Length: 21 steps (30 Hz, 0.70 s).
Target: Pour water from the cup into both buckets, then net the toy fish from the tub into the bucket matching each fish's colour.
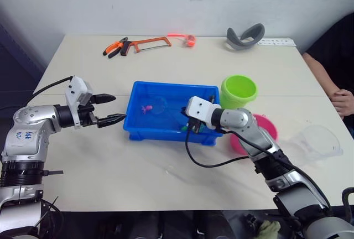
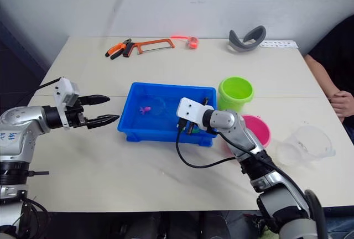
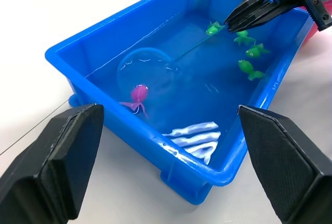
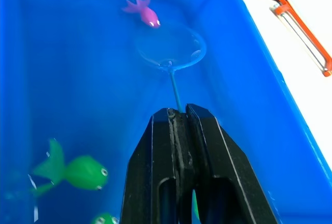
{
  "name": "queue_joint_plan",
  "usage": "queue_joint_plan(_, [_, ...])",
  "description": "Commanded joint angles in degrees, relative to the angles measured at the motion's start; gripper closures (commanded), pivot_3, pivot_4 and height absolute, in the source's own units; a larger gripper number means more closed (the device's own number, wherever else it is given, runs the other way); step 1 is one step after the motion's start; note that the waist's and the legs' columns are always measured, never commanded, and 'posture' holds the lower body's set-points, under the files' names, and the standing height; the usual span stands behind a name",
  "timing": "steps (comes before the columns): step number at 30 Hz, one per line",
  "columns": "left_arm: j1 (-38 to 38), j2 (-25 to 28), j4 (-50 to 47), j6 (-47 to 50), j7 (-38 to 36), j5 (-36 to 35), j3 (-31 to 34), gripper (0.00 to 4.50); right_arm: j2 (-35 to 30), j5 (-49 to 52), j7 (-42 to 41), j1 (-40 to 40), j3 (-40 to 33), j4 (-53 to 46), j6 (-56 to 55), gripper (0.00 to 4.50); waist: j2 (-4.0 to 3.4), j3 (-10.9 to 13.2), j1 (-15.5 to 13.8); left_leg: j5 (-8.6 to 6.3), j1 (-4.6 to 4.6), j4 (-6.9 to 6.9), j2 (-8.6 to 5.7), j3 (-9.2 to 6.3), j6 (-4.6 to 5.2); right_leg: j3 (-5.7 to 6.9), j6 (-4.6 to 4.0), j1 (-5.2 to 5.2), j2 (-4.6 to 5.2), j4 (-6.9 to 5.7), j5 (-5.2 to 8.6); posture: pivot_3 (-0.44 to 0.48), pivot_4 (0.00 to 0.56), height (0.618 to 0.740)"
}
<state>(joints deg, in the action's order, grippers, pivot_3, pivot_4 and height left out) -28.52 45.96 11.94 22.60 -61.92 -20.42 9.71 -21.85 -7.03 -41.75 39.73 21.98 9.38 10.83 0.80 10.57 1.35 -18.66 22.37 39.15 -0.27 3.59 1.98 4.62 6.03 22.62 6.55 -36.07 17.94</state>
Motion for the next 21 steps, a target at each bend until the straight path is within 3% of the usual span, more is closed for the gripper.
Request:
queue_joint_plan(1, [-1.07,0.09,-0.66,-0.82,-0.09,-0.37,0.02,0.02,1.98,4.38,-0.96,-0.6,-3.33,-3.49,4.03,4.5,0.0,0.0,0.23,0.0,0.0,0.0,0.0,0.0,0.0,0.0,0.0,0.0,0.0,-0.01,0.0,0.0,0.15,0.74])
queue_joint_plan(11, [-1.41,-1.26,-1.6,0.14,-0.18,-1.64,-0.72,0.02,2.41,15.69,-2.1,-4.51,-11.4,-15.1,21.93,4.5,-0.01,0.0,0.16,-0.01,0.0,-0.03,0.01,-0.05,-0.02,-0.02,0.0,0.0,0.04,-0.02,0.0,0.0,0.15,0.74])
queue_joint_plan(21, [-4.34,-7.91,-8.42,4.92,-2.03,-5.15,-6.21,0.02,-5.01,28.61,-3.05,-13.46,-22.79,-35.1,33.88,4.5,0.0,0.0,-0.66,-0.01,0.01,-0.04,-0.01,-0.03,-0.02,-0.06,0.0,0.0,0.05,0.01,0.0,0.0,0.15,0.74])
